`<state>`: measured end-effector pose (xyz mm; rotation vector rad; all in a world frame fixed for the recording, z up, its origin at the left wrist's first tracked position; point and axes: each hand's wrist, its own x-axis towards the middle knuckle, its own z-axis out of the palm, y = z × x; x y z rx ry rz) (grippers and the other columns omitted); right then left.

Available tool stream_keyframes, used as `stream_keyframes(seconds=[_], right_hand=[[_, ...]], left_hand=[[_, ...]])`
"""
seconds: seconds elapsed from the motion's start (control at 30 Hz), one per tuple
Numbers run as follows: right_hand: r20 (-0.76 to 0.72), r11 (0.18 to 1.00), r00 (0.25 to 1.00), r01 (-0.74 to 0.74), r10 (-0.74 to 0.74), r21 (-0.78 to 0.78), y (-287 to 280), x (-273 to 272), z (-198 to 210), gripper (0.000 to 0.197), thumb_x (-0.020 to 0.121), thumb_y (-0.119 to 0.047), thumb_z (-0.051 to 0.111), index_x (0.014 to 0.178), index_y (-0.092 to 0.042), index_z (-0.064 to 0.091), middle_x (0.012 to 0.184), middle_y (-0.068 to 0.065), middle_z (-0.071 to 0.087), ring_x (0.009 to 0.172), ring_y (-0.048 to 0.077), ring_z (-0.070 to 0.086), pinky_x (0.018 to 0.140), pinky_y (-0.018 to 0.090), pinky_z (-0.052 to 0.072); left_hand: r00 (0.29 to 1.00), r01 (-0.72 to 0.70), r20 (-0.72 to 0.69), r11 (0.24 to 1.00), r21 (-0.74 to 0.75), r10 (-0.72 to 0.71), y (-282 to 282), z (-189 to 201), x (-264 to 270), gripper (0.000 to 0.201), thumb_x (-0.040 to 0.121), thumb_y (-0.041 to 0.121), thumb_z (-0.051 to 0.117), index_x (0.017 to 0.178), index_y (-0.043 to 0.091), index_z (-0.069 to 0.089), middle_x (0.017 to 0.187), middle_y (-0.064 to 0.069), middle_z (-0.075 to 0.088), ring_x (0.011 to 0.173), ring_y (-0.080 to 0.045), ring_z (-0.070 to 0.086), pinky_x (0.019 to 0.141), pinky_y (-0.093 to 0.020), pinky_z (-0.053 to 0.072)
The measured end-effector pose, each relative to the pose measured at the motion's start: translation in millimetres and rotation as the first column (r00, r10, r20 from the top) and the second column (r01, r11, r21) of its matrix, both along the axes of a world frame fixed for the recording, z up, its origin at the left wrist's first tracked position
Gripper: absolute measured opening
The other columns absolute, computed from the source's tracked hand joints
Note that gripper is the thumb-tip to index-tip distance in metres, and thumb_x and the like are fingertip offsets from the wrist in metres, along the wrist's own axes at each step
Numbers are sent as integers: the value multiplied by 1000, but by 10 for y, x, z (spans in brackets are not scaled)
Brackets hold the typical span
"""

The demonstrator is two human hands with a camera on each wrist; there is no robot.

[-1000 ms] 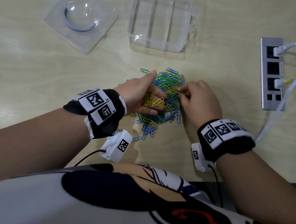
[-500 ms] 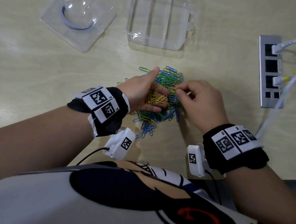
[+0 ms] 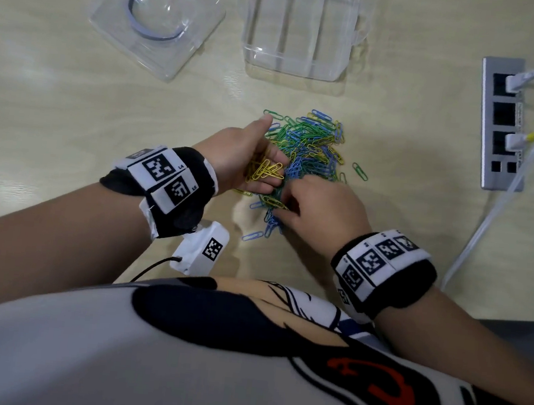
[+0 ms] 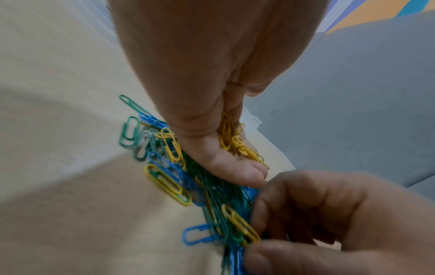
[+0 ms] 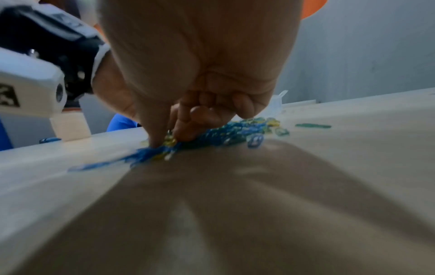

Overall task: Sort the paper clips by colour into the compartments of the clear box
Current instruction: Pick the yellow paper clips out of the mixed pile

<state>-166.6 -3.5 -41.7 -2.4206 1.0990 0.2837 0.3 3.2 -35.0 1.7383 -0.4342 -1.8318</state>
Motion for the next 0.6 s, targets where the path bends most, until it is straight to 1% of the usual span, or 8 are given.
stream_keyframes(seconds=[0.1,0.17,0.23,0.33,0.4,0.47,0.53,0.6], right_hand=[[19,999,1000,9,-8,-42,17,28,-25,25,91,-42,54,105,-23,61,104,-1,60,97,25,57,75,34,38],[44,998,998,49,-47,-40,-3,18,-11,20,91,-37,54,101,-23,64,101,-1,61,95,26,58,73,33,39],[92,995,992,95,-91,-35,-20,-4,20,14,87,-33,56,93,-23,65,93,-2,60,88,25,59,70,33,39],[253,983,953,182,-169,-29,-2,-48,70,4,79,-26,62,80,-22,62,76,-6,55,75,21,57,65,31,40],[360,975,914,218,-189,-40,30,-36,112,4,77,-25,62,77,-21,61,73,-6,55,71,19,55,62,31,42],[407,979,898,200,-166,-41,42,23,141,8,77,-28,61,79,-21,62,73,-6,56,72,19,56,63,34,45],[353,989,926,145,-131,-13,35,78,152,17,79,-36,61,91,-24,63,78,-8,58,77,17,57,70,37,47],[350,980,916,178,-198,90,-18,74,119,20,81,-34,62,101,-28,61,82,-10,59,73,6,54,72,33,45]], left_hand=[[1000,0,8,1000,-4,0,56,6,22,64,99,54,26,90,5,65,78,-10,64,68,-19,64,75,-33,56],[1000,2,10,1000,-8,-2,91,4,35,64,99,54,26,90,5,65,78,-11,64,69,-19,63,78,-34,56],[1000,7,9,1000,-15,-7,118,1,44,63,100,53,26,91,5,65,79,-11,63,70,-19,63,80,-36,55],[1000,16,17,1000,-20,-16,135,-3,43,63,100,53,27,93,4,65,79,-11,63,69,-19,63,78,-35,56],[999,27,21,999,-22,-26,130,-7,36,63,99,53,28,93,3,66,81,-12,64,68,-19,64,74,-33,57],[999,51,4,998,-22,-51,126,-14,19,62,99,54,28,89,4,66,79,-12,64,67,-19,63,70,-32,57],[998,61,-28,998,-17,-61,121,-18,-18,59,99,53,30,84,6,64,79,-11,64,63,-19,61,65,-30,57],[997,59,-57,998,-3,-59,107,-21,-50,58,99,53,32,89,5,63,82,-12,63,61,-19,61,60,-29,56]])
